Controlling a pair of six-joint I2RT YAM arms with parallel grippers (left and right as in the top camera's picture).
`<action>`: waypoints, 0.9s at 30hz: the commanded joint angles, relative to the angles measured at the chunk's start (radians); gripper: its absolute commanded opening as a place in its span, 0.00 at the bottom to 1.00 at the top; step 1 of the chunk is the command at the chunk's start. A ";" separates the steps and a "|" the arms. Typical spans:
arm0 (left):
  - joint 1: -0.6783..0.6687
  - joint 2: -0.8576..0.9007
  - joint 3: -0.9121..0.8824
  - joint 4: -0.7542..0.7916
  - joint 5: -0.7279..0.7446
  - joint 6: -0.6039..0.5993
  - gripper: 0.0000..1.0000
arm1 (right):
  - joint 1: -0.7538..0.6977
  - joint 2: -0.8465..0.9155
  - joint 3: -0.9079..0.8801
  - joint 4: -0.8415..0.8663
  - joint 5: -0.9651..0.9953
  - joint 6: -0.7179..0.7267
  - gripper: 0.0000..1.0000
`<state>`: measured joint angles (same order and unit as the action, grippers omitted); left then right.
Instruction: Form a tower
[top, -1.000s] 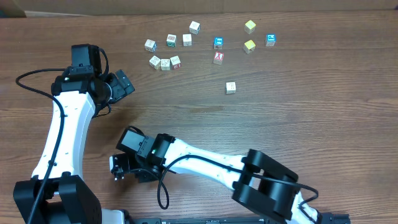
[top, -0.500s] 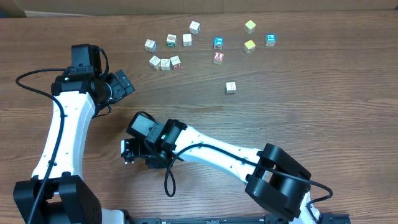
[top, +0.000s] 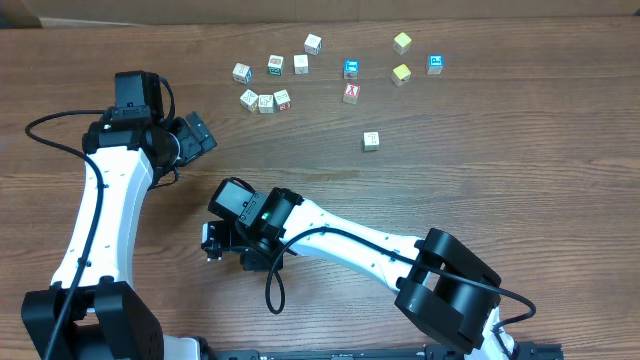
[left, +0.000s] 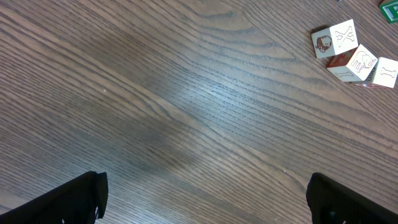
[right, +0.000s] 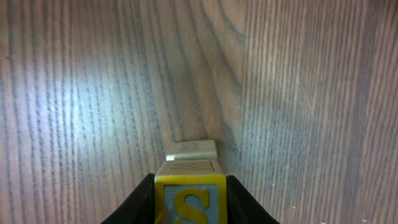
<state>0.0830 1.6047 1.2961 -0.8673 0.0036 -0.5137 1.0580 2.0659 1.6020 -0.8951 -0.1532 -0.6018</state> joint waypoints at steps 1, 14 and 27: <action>0.001 -0.002 0.013 0.004 -0.014 0.016 1.00 | -0.002 -0.027 0.020 0.000 -0.031 0.006 0.29; 0.001 -0.002 0.013 0.004 -0.014 0.016 1.00 | -0.007 -0.027 -0.003 0.017 -0.031 -0.027 0.32; 0.001 -0.002 0.013 0.004 -0.014 0.016 1.00 | -0.015 -0.027 -0.013 0.029 -0.031 -0.028 0.46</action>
<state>0.0830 1.6047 1.2961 -0.8669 0.0036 -0.5137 1.0473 2.0659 1.6001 -0.8642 -0.1753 -0.6235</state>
